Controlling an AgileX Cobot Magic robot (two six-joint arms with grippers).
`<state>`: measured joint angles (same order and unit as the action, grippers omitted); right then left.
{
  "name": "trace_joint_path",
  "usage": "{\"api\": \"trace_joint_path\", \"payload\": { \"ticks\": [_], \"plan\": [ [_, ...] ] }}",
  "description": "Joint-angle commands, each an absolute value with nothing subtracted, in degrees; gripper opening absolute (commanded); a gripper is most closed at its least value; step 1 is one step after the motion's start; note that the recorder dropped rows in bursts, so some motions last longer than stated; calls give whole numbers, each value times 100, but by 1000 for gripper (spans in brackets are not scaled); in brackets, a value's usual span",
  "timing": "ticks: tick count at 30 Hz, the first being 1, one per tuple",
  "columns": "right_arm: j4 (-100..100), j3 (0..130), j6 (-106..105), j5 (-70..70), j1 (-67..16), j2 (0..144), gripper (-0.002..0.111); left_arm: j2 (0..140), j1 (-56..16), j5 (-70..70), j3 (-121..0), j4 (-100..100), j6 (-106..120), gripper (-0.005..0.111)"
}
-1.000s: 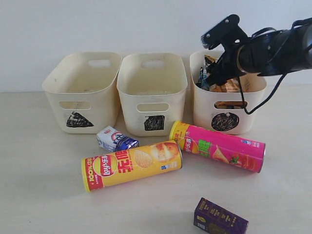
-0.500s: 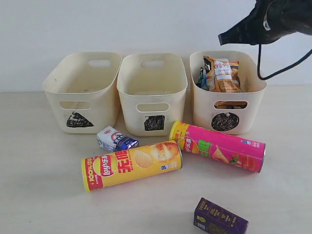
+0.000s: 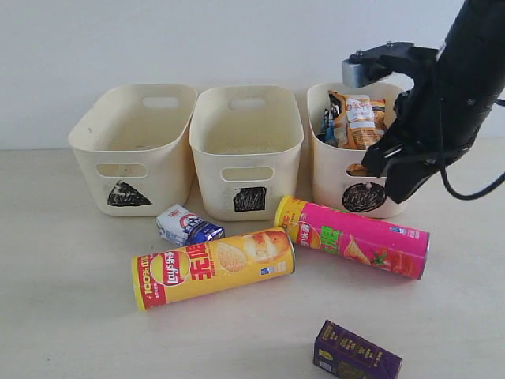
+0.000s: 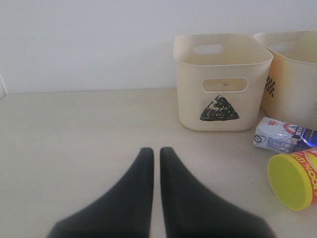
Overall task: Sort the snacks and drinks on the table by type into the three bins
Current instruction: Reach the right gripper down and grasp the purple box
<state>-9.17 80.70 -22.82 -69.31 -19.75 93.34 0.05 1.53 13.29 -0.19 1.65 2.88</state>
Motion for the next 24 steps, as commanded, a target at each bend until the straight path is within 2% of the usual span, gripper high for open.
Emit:
{"api": "trace_joint_path", "payload": {
  "ticks": [1, 13, 16, 19, 21, 24],
  "plan": [
    [-1032, 7559, -2567, -6996, -2505, 9184, 1, 0, 153, 1296, 0, 230, 272, 4],
    [-860, 6369, -2631, -6996, -3560, 9184, 2, 0, 153, 1296, 0, 230, 272, 4],
    [-659, 6097, -2598, -6939, -3659, 9195, 18, 0, 153, 1296, 0, 230, 272, 4],
    [-673, 5849, -2598, -6639, -3659, 9203, 44, 0, 153, 1296, 0, 230, 272, 4],
    [-673, 5690, -2609, -6301, -3659, 9203, 57, 0, 153, 1296, 0, 230, 272, 4],
    [-673, 5422, -2609, -5630, -3659, 9203, 60, 0, 153, 1296, 0, 230, 272, 4]
  ]
}}
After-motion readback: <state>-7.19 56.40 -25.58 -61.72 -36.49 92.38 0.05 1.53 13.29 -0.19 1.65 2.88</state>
